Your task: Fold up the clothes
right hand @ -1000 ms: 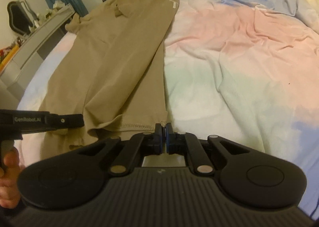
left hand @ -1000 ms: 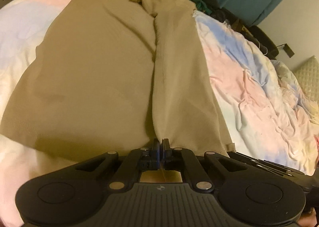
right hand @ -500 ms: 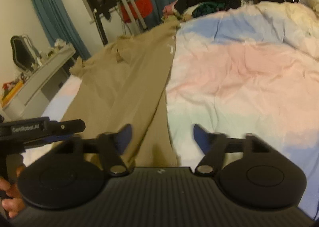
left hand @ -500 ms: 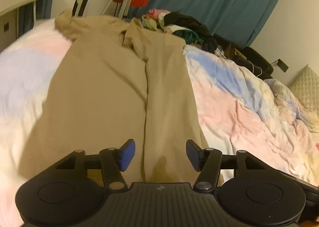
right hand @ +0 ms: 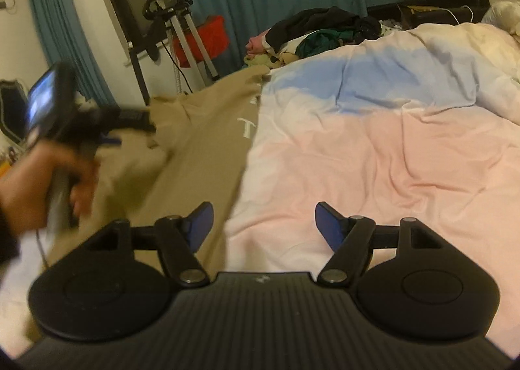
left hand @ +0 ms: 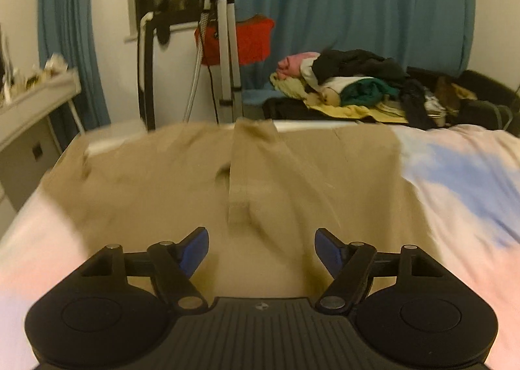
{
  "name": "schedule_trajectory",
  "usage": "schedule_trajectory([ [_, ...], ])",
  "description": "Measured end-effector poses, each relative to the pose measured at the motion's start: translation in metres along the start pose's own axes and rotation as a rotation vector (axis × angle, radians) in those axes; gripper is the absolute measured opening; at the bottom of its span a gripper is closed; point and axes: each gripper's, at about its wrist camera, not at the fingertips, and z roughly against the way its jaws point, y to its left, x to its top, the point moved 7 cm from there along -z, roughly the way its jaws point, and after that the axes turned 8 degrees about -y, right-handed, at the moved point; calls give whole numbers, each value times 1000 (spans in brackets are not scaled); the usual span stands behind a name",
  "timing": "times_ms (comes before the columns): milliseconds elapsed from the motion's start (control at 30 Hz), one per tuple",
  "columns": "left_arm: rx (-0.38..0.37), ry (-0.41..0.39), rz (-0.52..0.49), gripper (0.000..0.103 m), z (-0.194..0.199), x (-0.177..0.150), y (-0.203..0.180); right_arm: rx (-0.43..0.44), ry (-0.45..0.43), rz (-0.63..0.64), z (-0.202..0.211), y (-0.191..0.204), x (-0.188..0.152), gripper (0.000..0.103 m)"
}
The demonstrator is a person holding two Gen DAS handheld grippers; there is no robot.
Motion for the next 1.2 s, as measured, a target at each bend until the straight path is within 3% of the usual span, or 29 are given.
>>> schedule_trajectory([
  [133,-3,-5,-11,81,-56,17,2,1,10,-14,-34,-11,-11,71],
  [267,-6,-9,-23,76,-112,34,4,8,-43,-33,-51,-17,-13,71],
  [333,-8,-11,-28,62,-140,43,5,8,-79,-15,-53,-15,-12,71],
  [400,-49,10,-35,8,-159,46,3,7,-94,-10,-54,-15,-12,71],
  [500,-81,-5,-86,6,-156,55,-4,2,-94,-23,-54,-18,-11,70],
  [567,-54,-60,-70,6,-149,73,-1,-5,-96,-30,-52,-19,-11,70],
  [733,92,-191,-36,8,-135,98,11,-24,-95,-42,-43,-21,-10,70],
  [767,119,-211,-34,16,-133,101,13,-27,-94,-39,-41,-20,-9,71],
  [833,90,-181,-23,27,-130,90,11,-29,-96,-35,-40,-20,-9,71],
  [900,67,-134,-25,50,-118,74,11,-30,-98,-35,-40,-20,-8,71],
  [1033,-15,-38,26,61,-75,40,17,-21,-88,-62,-44,-24,-6,71],
  [1200,-65,77,89,72,33,-22,32,-9,-65,-106,-42,-25,-4,71],
])
